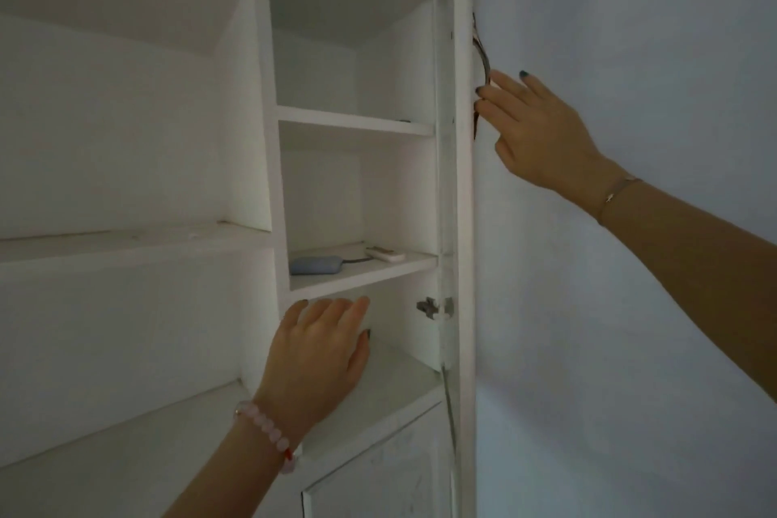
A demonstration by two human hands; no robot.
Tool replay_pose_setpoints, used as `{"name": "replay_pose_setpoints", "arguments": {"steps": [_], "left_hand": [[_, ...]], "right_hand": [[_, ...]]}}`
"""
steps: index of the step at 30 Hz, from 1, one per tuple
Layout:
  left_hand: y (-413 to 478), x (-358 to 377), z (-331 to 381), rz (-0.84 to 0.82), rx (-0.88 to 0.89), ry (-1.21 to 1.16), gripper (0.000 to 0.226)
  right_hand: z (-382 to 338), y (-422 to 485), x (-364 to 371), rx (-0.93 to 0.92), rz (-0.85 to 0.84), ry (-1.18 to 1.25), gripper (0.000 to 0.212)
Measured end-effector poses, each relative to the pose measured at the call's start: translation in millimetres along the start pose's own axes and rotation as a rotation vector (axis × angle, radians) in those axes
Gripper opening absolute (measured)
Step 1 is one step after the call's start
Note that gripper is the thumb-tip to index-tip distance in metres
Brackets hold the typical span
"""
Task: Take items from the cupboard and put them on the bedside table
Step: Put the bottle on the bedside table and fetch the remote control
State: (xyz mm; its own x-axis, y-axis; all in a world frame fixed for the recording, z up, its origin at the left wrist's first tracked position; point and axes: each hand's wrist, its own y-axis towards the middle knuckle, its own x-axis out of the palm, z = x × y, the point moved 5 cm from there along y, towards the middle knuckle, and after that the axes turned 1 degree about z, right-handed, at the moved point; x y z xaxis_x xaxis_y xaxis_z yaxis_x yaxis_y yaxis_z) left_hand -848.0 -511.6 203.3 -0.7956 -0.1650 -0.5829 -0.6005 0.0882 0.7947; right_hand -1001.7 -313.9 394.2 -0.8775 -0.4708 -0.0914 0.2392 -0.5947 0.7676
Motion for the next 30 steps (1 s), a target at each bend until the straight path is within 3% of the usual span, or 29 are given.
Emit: {"name": "replay_pose_setpoints", "arguments": {"steps": [8, 16, 21, 24, 30], "left_hand": [[24, -8, 74, -0.014, 0.0, 0.015, 0.043], [32, -11, 137, -0.026, -0.037, 0.039, 0.044], [38, -10, 160, -0.043, -0.045, 0.06, 0.044], [39, -11, 165, -0.046, -0.042, 0.064, 0.044], [32, -13, 164, -0.044, -0.037, 0.077, 0.044]], "right_hand": [[66, -56, -2, 0.08, -0.2, -0.023, 0.05], [131, -110, 4, 0.06, -0.279, -0.026, 0.061], [155, -132, 16, 0.203, -0.423, 0.004, 0.06], [160, -140, 15, 0.259, -0.404, 0.035, 0.054], [128, -141, -22, 0.361, -0.115, 0.148, 0.036]]}}
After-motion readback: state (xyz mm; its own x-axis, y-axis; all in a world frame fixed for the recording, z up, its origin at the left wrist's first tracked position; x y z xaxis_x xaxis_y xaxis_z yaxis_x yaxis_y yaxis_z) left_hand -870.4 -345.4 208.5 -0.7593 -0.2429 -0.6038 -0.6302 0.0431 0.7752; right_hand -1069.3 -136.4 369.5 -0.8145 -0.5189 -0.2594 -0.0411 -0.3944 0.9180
